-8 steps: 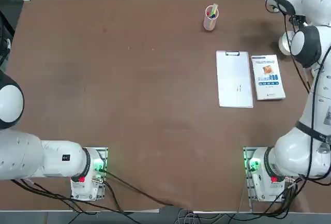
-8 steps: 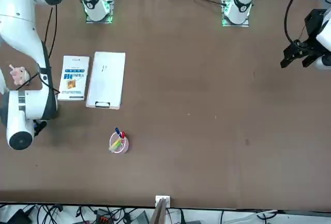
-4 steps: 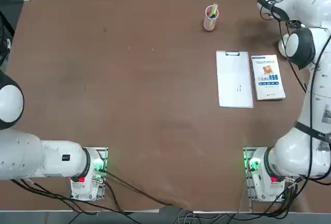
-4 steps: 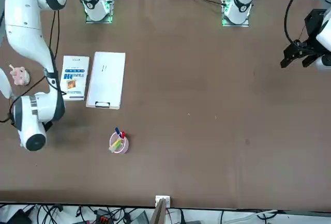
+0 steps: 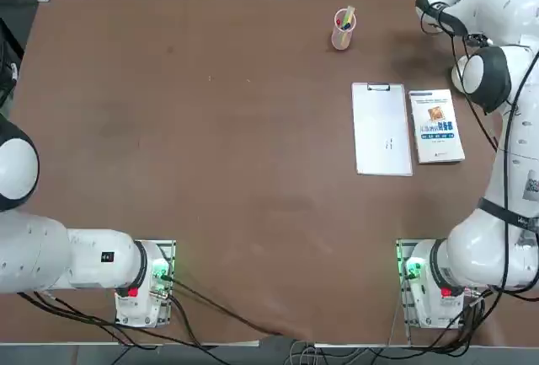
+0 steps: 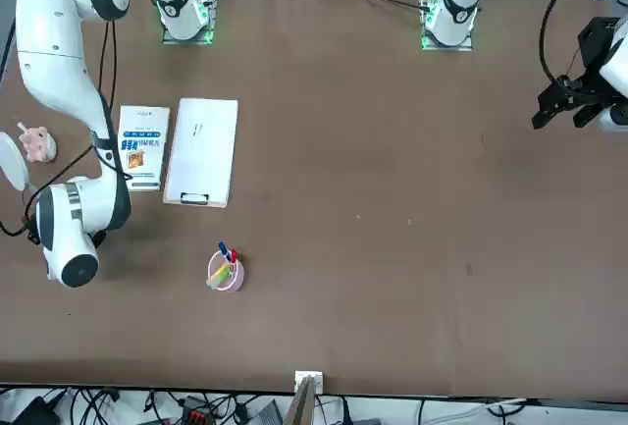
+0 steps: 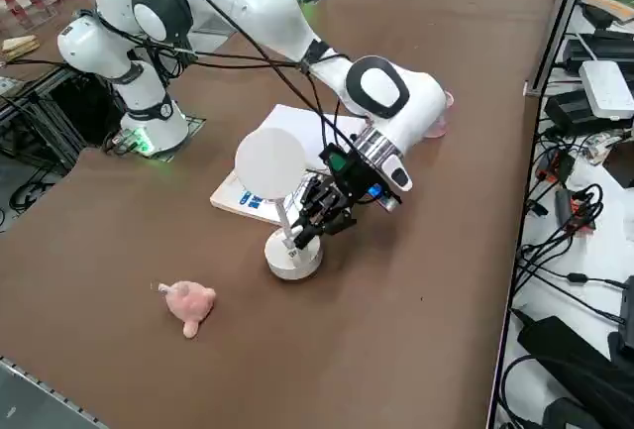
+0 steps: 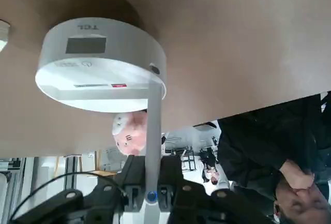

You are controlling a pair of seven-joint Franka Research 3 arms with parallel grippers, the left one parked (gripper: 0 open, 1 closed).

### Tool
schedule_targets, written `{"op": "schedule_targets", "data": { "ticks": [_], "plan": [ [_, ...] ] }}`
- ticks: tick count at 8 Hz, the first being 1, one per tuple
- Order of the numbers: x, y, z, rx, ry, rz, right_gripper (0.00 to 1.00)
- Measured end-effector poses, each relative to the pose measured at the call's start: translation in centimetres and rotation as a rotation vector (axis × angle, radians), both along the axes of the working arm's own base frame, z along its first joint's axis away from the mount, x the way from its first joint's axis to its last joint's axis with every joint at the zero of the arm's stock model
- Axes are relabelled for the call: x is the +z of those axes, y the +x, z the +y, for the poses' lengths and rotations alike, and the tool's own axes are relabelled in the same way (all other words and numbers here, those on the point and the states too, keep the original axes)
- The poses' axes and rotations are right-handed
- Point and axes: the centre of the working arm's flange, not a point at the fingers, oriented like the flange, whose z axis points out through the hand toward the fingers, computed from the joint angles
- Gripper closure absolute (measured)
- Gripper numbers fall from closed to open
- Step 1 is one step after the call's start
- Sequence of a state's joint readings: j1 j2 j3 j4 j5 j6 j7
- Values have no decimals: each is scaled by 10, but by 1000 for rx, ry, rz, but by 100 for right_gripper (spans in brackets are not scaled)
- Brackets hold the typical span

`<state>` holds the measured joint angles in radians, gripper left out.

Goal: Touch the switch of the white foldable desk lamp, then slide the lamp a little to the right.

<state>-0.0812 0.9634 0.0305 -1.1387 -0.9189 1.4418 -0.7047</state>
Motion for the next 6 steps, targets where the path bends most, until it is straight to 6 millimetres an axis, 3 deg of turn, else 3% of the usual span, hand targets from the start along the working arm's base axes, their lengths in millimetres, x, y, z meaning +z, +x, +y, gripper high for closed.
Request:
{"op": "schedule_targets", "data": {
  "ticks": [5, 6],
  "plan": [
    [-18, -2, 5, 12, 1, 24, 81],
    [-18, -1, 6, 16, -1, 26, 68]
  ]
}}
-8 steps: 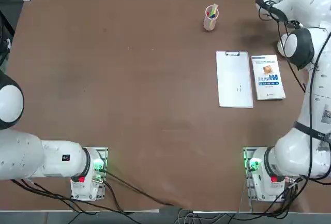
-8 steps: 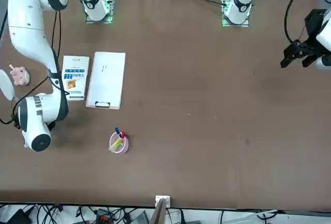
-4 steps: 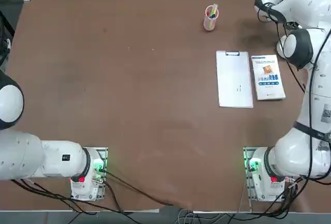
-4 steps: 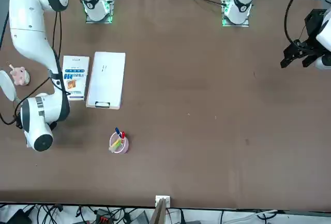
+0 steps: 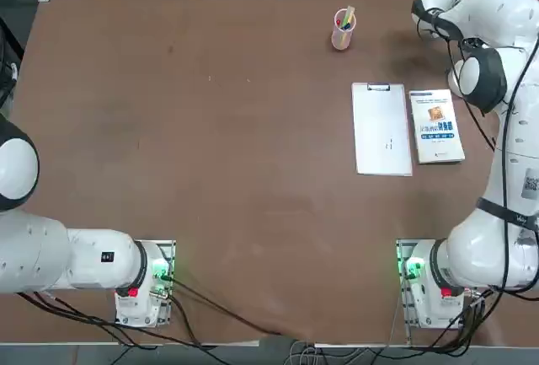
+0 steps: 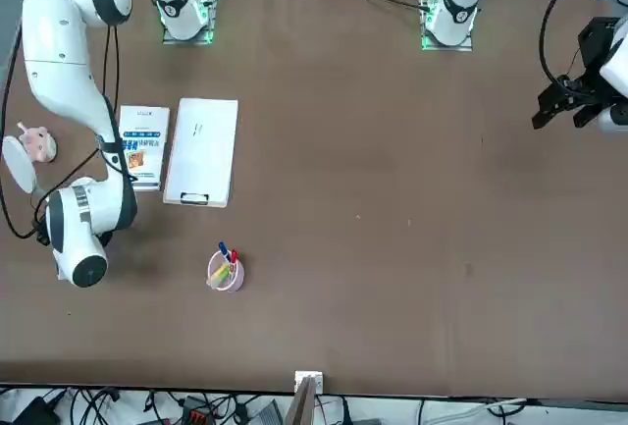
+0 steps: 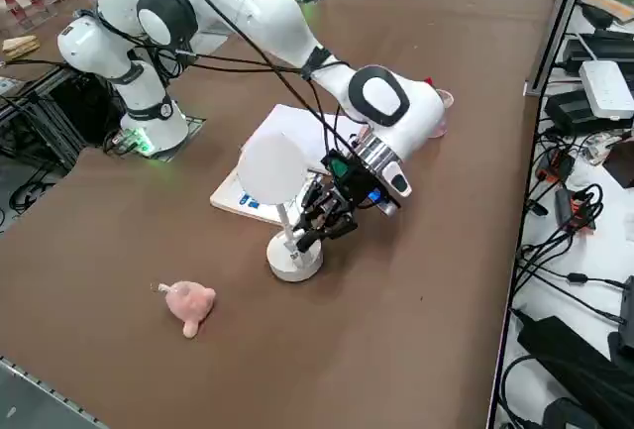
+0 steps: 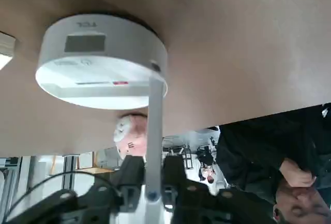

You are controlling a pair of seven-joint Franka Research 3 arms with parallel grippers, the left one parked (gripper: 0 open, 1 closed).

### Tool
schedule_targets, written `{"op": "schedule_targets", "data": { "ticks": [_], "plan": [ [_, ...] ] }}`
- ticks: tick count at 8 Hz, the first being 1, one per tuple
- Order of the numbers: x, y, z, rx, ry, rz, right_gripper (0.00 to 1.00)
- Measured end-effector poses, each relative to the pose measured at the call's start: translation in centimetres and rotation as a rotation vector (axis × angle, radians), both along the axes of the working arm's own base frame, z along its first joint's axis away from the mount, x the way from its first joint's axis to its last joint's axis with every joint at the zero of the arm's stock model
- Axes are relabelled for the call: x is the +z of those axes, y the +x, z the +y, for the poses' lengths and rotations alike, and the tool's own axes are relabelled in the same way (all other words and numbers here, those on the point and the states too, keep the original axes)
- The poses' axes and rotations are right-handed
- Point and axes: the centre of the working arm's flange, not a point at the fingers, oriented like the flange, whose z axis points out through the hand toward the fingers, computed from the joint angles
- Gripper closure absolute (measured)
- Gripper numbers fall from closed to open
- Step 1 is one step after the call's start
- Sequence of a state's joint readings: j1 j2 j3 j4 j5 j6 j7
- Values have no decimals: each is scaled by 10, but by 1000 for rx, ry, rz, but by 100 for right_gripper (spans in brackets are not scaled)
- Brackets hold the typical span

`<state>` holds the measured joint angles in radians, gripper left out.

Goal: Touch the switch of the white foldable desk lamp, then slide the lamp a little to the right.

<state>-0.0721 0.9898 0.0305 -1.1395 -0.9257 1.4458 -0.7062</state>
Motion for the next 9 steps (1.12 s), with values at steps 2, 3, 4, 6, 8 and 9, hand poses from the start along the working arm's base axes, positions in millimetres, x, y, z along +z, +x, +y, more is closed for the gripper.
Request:
{"op": "schedule_targets", "data": {
  "ticks": [2, 3, 4, 6, 8, 9],
  "plan": [
    [0, 0, 1, 3, -1, 1, 55],
    [0, 0, 1, 3, -2, 0, 40],
    [1, 1, 2, 6, -3, -1, 23],
    [8, 6, 14, 26, -5, -14, 4],
    [35, 20, 47, 72, 0, -67, 4],
    [59, 28, 75, 114, 5, -104, 4]
  ]
}}
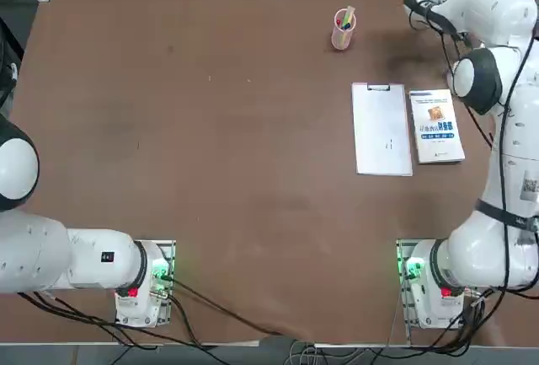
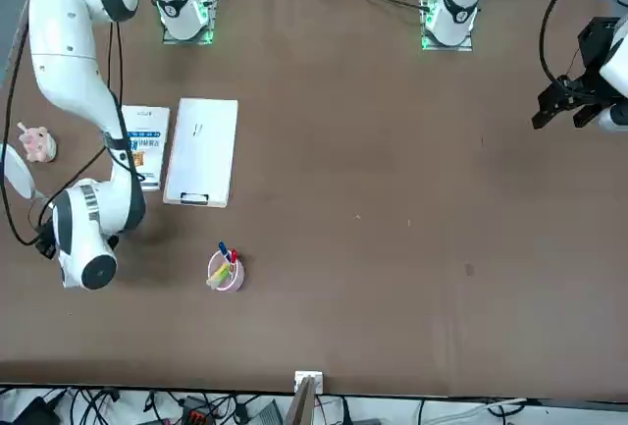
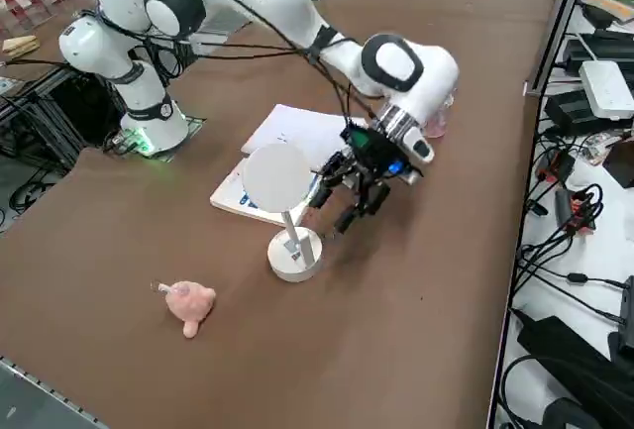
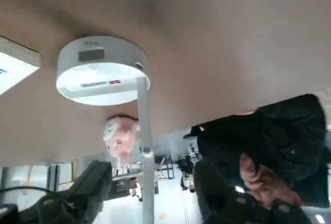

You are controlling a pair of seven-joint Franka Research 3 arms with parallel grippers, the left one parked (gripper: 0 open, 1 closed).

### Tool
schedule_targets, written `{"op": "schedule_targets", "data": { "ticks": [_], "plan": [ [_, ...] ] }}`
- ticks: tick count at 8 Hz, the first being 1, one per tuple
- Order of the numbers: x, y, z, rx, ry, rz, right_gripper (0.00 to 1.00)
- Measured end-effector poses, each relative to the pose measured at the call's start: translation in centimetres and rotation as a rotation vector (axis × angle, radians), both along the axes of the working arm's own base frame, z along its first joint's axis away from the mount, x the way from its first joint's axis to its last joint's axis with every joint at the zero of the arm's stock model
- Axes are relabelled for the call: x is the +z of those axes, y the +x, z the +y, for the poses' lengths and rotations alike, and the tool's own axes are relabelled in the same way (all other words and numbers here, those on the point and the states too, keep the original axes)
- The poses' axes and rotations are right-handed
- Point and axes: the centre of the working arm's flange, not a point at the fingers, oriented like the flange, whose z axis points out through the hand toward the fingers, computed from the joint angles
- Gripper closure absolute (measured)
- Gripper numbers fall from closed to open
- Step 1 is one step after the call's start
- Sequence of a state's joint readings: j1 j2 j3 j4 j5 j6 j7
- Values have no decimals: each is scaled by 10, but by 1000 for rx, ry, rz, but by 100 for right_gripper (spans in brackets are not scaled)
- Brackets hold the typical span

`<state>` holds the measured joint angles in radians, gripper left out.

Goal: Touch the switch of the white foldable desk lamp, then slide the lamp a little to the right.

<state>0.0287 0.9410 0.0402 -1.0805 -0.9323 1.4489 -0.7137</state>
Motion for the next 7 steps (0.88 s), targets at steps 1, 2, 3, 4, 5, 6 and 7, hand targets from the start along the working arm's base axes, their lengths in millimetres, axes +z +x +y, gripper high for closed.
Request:
{"op": "schedule_targets", "data": {
  "ticks": [1, 2, 3, 4, 5, 6, 7],
  "plan": [
    [31, 5, 38, 51, 6, -44, 4],
    [65, 5, 80, 94, 31, -89, 3],
    [101, 0, 119, 122, 80, -133, 2],
    [141, -11, 148, 129, 136, -169, 0],
    [179, -26, 169, 117, 197, -193, 0],
    [217, -44, 184, 87, 272, -216, 0],
    [249, -62, 192, 35, 353, -245, 0]
  ]
}}
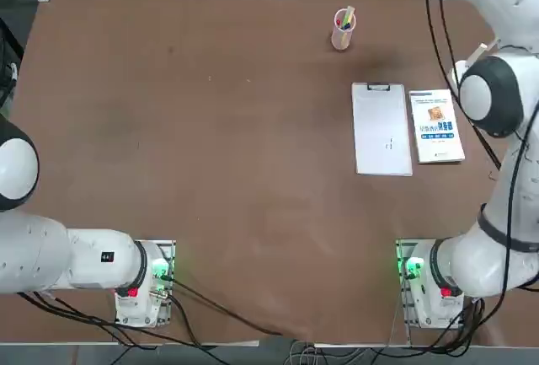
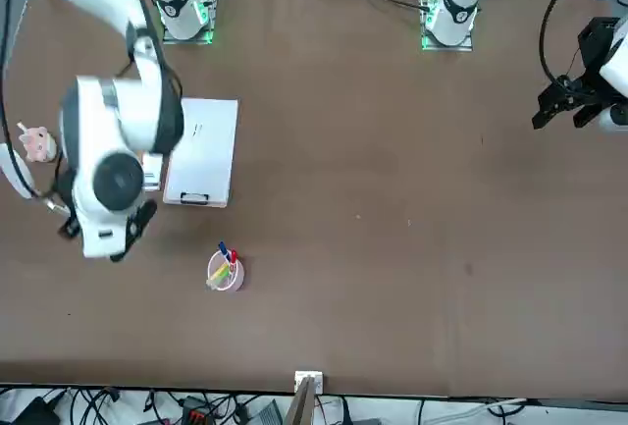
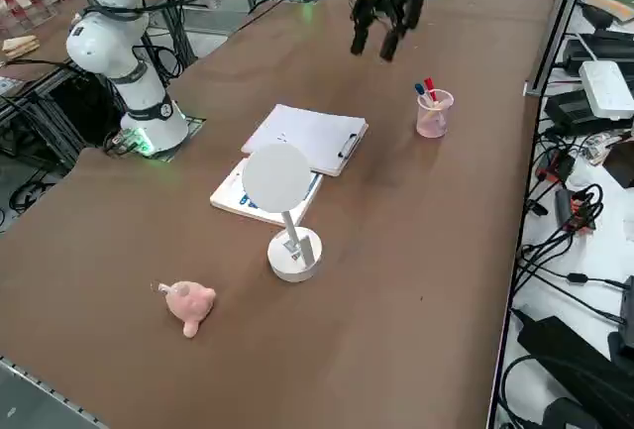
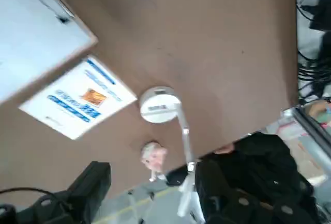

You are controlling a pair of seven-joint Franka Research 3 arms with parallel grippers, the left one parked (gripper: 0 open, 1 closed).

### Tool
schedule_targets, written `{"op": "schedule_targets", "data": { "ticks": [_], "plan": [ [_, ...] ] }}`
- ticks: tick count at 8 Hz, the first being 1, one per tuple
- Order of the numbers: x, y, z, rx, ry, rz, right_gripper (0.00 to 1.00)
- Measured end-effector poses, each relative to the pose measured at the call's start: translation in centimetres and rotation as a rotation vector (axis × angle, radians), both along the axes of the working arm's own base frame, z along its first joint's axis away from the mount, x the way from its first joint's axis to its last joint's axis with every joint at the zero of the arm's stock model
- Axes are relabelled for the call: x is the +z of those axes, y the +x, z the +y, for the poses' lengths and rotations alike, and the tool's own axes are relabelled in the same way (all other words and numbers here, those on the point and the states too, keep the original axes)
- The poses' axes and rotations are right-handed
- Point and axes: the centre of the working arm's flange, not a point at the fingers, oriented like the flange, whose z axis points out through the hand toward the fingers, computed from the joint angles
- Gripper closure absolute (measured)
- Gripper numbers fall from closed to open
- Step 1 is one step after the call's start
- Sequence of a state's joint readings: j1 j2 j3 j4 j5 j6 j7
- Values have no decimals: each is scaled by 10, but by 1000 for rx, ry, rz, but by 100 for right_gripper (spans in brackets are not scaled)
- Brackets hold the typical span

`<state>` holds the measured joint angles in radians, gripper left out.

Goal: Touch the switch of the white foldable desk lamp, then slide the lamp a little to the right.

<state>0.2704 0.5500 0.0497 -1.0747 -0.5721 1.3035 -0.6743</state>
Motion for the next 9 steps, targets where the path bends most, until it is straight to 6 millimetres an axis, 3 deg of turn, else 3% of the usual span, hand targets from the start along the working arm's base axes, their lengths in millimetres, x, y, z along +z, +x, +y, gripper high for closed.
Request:
{"op": "schedule_targets", "data": {
  "ticks": [3, 6, 9],
  "plan": [
    [58, -56, 8, -221, 170, -89, 0],
    [89, -114, 9, -432, 271, -138, 0],
    [109, -148, -10, -635, 360, -194, 0]
  ]
}}
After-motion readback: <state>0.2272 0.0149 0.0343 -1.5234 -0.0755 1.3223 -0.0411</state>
